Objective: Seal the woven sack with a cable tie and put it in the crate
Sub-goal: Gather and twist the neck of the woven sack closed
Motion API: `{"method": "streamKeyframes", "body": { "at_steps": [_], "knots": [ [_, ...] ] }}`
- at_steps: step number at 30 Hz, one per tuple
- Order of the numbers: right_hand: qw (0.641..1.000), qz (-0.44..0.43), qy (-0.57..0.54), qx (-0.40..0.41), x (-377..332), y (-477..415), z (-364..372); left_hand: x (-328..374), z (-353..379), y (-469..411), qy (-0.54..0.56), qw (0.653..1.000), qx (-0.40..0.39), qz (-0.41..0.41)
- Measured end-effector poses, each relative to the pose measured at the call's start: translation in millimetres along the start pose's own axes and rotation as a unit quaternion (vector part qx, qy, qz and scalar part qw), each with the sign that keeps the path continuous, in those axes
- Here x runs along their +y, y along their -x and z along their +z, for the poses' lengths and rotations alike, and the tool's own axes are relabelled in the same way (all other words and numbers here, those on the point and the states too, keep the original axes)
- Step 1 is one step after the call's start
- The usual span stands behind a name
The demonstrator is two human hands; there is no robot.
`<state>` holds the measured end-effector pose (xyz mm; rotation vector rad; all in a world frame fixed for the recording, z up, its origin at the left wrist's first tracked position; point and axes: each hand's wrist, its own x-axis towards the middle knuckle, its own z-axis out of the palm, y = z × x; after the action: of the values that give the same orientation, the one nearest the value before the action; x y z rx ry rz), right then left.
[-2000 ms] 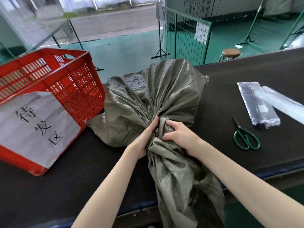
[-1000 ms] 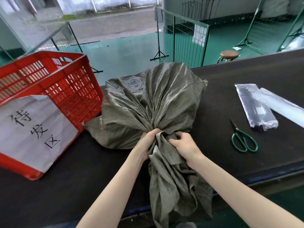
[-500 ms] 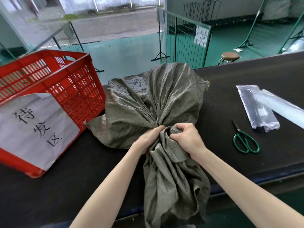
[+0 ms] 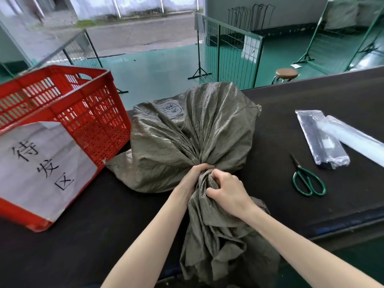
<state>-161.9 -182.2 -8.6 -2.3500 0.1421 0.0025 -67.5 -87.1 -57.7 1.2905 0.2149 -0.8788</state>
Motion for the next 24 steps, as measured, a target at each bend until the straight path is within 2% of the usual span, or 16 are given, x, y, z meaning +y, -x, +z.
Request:
{"method": "streamKeyframes", "body": {
  "at_steps": [4,9,15,18,20,24],
  "knots": [
    [0.998,0.033,-0.045,-0.034,14,7,10,-8,4,-6,0.012,0.998,0.06,0.028],
    [0.992,0.048,-0.112,-0.031,25,5,7,-6,12,-5,0.013,0.993,0.102,0.05],
    [0.987,0.039,-0.148,-0.055,26,5,2,-9,9,-2,-0.044,0.999,0.008,0.022],
    [0.981,0.04,-0.172,-0.074,27,2,-5,-7,8,-3,-0.09,0.995,0.048,0.02],
    [0.983,0.038,-0.174,-0.038,30,-1,-8,-7,7,-5,-0.104,0.991,0.077,0.023],
    [0.968,0.056,-0.217,0.109,32,-4,-14,-9,12,3,-0.071,0.991,0.11,0.04]
  ]
}}
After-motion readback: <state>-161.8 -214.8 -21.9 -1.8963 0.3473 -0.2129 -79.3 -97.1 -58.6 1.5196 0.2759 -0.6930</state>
